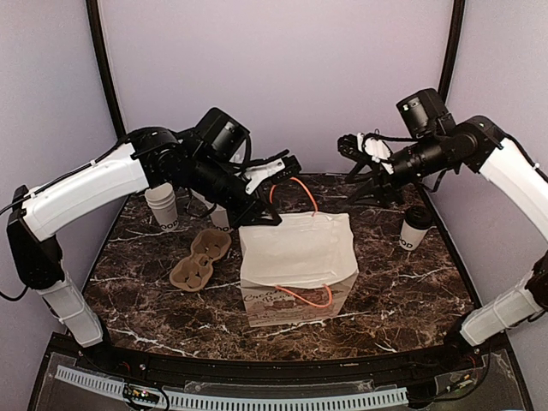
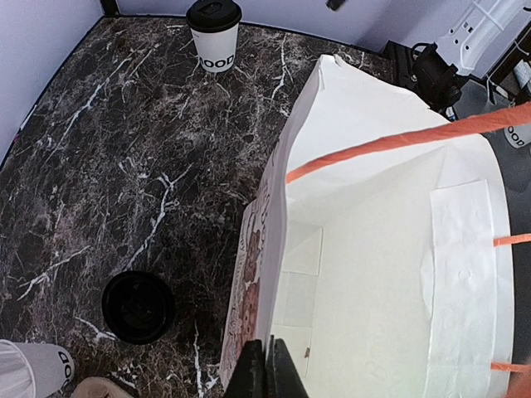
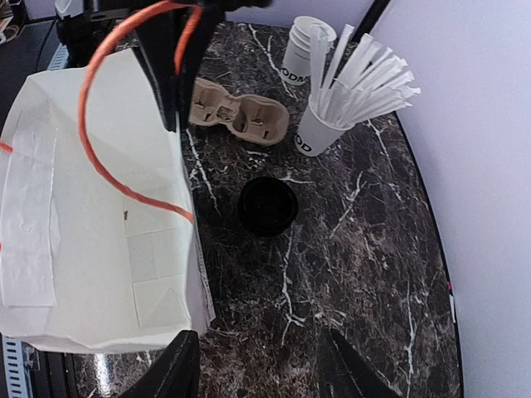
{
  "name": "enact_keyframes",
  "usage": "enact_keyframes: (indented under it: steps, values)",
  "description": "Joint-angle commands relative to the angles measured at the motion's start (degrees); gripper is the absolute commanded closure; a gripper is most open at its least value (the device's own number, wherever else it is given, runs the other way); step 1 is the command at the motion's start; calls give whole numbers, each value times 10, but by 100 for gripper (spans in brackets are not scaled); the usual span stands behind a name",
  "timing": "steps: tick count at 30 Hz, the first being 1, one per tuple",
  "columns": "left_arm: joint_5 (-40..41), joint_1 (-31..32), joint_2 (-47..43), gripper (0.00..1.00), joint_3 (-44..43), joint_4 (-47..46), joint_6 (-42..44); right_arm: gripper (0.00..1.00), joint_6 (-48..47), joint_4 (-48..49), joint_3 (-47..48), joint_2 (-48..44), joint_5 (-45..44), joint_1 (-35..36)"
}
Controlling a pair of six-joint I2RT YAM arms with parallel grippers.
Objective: Pack the takeout coffee
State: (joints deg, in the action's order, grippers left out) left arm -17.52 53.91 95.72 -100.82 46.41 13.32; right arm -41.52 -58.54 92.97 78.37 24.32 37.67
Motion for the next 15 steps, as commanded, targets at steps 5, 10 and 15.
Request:
enact_keyframes:
  steps: [5, 10, 15]
  values:
    - [21, 2, -56, 100, 30, -9, 0, 49, 21, 28, -60, -50, 41, -91]
    - [42, 2, -76, 100, 38, -9, 5, 49, 48, 58, -101, -70, 32, -134]
    - [48, 3, -88, 100, 66, -25, 4, 43, 95, 109, -132, -82, -27, -177]
